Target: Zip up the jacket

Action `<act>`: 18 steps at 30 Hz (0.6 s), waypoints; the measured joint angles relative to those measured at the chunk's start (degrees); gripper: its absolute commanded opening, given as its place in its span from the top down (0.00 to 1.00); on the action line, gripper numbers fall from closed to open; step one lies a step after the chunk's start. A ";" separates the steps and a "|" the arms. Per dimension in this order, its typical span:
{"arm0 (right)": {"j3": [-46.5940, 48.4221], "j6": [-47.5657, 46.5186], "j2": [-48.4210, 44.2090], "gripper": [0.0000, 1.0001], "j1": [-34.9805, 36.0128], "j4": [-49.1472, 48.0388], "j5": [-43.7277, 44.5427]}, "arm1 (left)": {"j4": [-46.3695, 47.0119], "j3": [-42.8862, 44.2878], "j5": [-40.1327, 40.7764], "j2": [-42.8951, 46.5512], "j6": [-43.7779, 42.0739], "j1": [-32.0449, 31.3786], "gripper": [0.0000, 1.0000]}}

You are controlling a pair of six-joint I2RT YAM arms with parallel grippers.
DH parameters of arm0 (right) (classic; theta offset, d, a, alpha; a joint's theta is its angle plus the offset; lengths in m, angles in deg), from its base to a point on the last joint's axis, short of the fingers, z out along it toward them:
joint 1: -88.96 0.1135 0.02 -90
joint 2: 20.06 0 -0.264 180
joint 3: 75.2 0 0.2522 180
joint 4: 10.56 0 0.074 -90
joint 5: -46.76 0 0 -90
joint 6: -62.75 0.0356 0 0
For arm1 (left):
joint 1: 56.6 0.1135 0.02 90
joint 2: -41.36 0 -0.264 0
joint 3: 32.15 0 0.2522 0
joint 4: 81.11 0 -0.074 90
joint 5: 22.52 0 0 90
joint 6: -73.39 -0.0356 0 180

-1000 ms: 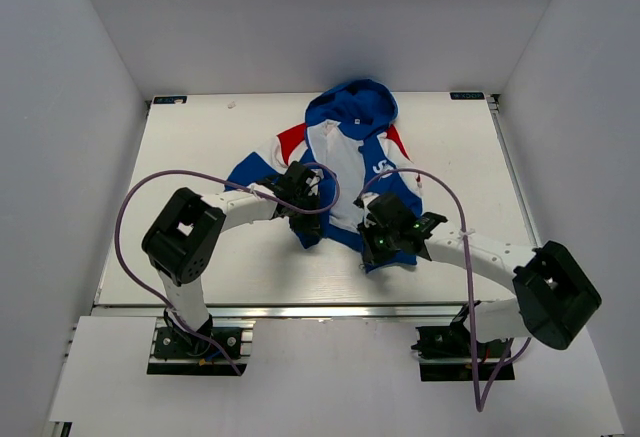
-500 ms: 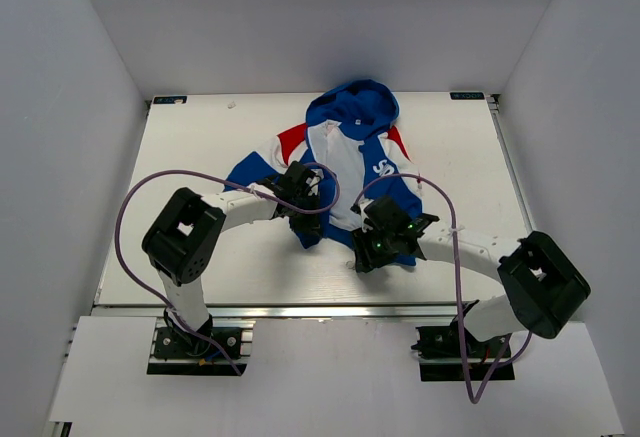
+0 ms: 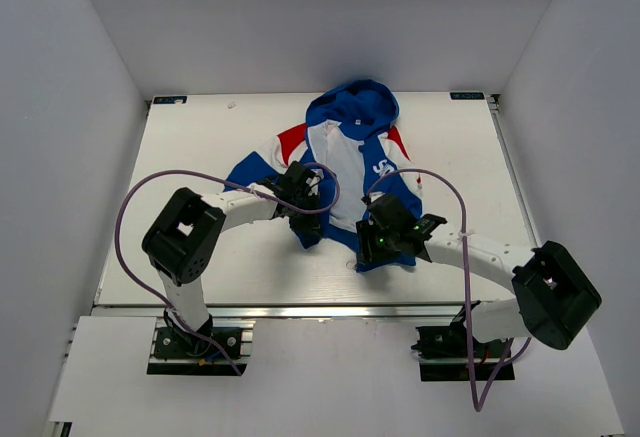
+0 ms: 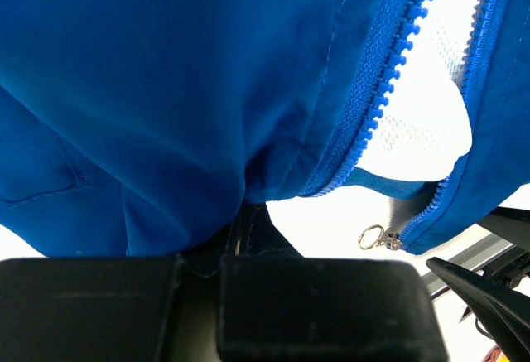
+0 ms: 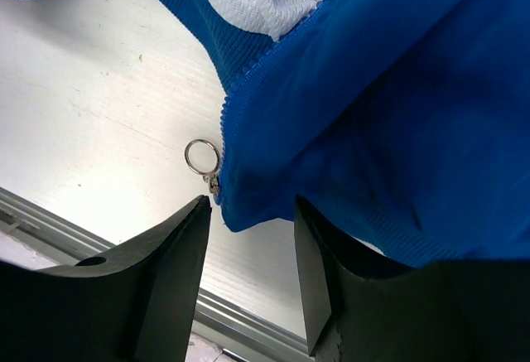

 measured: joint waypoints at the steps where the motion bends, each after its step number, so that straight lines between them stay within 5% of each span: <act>1: 0.00 0.07 0.07 0.49 0.04 -0.02 0.04 | 0.02 0.00 0.00 0.00 0.00 0.00 1.00; 14: 0.13 0.00 4.63 0.50 1.42 -0.35 -0.24 | 0.11 -0.07 -0.02 0.02 -0.02 0.02 1.00; 18: 0.28 -0.15 5.20 0.57 1.49 -0.44 -0.17 | 0.11 -0.07 -0.02 0.02 -0.02 0.00 1.00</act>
